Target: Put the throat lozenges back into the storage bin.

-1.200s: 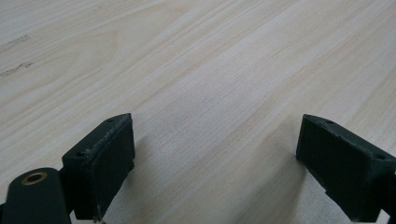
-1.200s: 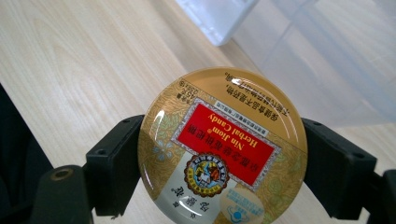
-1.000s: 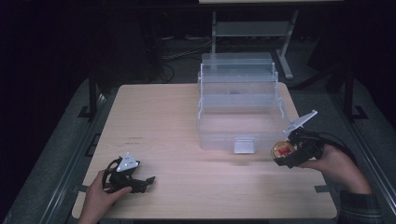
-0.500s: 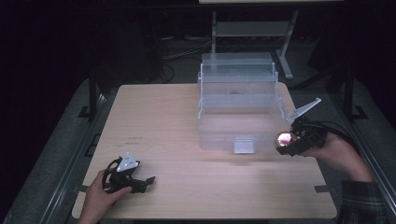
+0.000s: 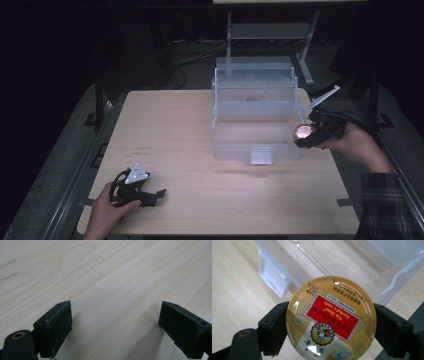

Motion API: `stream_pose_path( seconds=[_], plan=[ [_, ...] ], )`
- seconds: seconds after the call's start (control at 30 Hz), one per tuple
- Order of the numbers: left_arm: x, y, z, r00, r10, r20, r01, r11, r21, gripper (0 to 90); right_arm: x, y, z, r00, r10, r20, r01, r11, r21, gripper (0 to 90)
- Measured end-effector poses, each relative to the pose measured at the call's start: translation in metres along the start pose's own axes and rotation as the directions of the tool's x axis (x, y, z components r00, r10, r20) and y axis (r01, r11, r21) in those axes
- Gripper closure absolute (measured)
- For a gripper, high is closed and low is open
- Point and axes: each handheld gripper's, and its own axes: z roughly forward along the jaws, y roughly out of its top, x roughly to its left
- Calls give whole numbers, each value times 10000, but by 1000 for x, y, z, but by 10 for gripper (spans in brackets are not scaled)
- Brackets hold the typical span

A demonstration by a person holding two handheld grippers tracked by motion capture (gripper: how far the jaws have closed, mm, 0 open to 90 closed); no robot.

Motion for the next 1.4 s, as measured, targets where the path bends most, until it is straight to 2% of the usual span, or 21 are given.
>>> stream_pose_path(
  seconds=[0.23,0.4,0.8,1.1,1.4],
  plan=[
    [0,0,0,10000,-18,5,18,10000,0,107,-9,11,9,9997,255,44,-256,9996,135,197],
    [0,0,0,10000,-22,8,22,10000,0,107,-18,18,24,9986,524,105,-526,9984,209,197],
    [0,0,0,10000,-19,8,19,10000,3,107,-30,22,46,9950,905,420,-924,9947,449,196],
    [0,0,0,10000,-20,8,20,10000,2,107,-34,18,54,9937,1045,417,-1070,9923,627,195],
    [0,0,0,10000,-21,9,21,10000,2,107,-34,16,54,9937,1060,376,-1083,9920,652,191]
  ],
)
